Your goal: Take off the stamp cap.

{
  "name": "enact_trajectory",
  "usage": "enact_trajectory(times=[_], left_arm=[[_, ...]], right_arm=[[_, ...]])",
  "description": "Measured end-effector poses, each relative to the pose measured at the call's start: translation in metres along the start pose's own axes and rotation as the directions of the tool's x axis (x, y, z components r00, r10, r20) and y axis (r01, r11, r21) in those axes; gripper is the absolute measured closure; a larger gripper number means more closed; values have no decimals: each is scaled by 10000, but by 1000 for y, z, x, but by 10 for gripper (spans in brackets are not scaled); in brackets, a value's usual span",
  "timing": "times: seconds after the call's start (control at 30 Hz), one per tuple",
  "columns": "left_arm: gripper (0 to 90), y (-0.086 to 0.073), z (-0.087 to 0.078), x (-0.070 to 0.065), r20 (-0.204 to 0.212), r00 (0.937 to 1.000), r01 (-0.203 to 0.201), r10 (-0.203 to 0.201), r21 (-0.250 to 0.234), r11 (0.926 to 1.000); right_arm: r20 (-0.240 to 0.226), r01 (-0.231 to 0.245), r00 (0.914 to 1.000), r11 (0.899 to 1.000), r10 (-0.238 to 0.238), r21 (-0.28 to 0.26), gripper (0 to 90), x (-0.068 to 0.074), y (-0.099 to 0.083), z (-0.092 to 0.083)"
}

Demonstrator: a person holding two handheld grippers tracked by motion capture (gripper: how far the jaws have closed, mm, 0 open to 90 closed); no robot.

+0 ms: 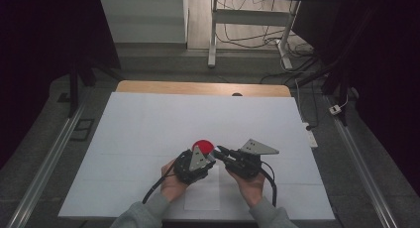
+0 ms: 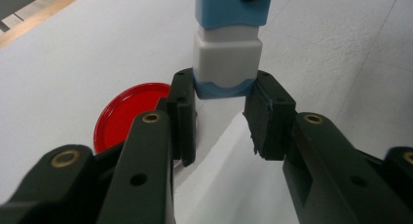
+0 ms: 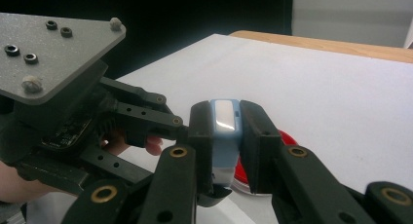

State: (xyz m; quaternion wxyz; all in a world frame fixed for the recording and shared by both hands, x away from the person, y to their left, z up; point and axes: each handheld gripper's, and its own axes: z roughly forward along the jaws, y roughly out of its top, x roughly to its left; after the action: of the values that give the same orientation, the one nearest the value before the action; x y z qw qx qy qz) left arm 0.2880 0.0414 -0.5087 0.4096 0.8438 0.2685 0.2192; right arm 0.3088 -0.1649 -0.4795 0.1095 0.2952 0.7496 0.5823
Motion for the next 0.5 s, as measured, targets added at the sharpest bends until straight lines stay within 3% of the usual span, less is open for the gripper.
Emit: enact_trajectory(times=[0.5], left_arm=[[654, -1, -1, 1, 157, 9999, 74, -72, -118, 9999]], right_arm=[[317, 416, 9986, 9991, -416, 14, 754, 8, 1, 0]])
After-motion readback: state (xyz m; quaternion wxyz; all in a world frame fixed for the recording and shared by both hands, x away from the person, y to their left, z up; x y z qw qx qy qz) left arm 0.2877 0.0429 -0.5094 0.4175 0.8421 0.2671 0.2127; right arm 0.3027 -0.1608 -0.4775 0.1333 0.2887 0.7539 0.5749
